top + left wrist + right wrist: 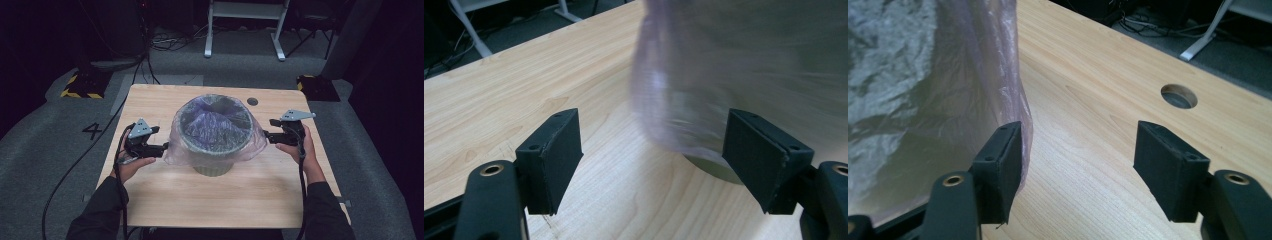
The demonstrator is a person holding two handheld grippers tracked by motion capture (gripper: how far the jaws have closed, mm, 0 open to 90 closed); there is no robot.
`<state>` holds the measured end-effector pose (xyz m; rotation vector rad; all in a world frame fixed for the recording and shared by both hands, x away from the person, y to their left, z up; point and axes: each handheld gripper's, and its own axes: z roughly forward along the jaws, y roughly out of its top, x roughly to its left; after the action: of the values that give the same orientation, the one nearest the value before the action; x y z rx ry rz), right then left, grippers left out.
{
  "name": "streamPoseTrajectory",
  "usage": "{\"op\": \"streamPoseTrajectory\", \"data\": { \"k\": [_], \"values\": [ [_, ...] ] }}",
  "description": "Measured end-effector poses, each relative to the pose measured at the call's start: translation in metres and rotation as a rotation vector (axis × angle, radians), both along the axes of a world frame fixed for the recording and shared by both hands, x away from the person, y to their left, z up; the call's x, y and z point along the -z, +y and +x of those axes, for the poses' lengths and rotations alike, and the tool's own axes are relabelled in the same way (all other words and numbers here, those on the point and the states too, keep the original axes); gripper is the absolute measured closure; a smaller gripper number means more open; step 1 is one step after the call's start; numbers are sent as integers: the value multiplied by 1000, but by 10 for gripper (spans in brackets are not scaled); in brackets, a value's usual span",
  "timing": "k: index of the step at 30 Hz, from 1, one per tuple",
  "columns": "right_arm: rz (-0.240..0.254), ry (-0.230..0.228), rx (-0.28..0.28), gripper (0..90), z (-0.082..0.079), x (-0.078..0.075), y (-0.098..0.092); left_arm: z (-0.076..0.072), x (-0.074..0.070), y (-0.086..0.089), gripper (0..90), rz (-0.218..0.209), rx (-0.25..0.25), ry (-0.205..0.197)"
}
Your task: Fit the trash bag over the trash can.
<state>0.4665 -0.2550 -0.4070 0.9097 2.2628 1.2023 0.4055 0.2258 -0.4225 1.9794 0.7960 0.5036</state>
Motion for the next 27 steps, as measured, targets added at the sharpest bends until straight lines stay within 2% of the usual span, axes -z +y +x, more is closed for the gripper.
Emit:
{"op": "streamPoseTrajectory", "data": {
  "k": [3, 6, 9, 11, 14, 18, 20, 22, 24, 25, 26, 27],
  "values": [
    [-15, -28, 20, 339, -3, -3, 0, -7, -2, -3, 232, 6, 41, -13],
    [41, -50, 14, 331, -6, -8, -1, -15, -5, -6, 226, 17, 73, -27],
    [67, -70, 25, 322, -8, -13, -2, -21, -5, -5, 222, 38, 76, -36],
    [51, -82, 49, 324, -8, -17, -2, -25, -4, 0, 217, 36, 66, -36],
    [-7, -104, 90, 322, -10, -20, -1, -33, -4, 8, 211, 21, 59, -32],
    [19, -121, 81, 313, -15, -26, -5, -44, -9, 13, 200, 0, 76, -47],
    [49, -129, 66, 308, -19, -31, -7, -50, -12, 12, 188, 0, 99, -56],
    [55, -133, 55, 296, -24, -37, -7, -57, -17, 10, 177, 5, 119, -68],
    [46, -144, 20, 281, -32, -43, -4, -64, -20, 9, 168, -10, 144, -79],
    [45, -151, -2, 274, -36, -46, -2, -66, -20, 8, 167, -30, 159, -79],
    [52, -152, -26, 265, -42, -48, 0, -67, -21, 6, 167, -52, 178, -72],
    [58, -155, -53, 264, -46, -50, 2, -69, -21, 3, 162, -56, 193, -65]
  ]
}}
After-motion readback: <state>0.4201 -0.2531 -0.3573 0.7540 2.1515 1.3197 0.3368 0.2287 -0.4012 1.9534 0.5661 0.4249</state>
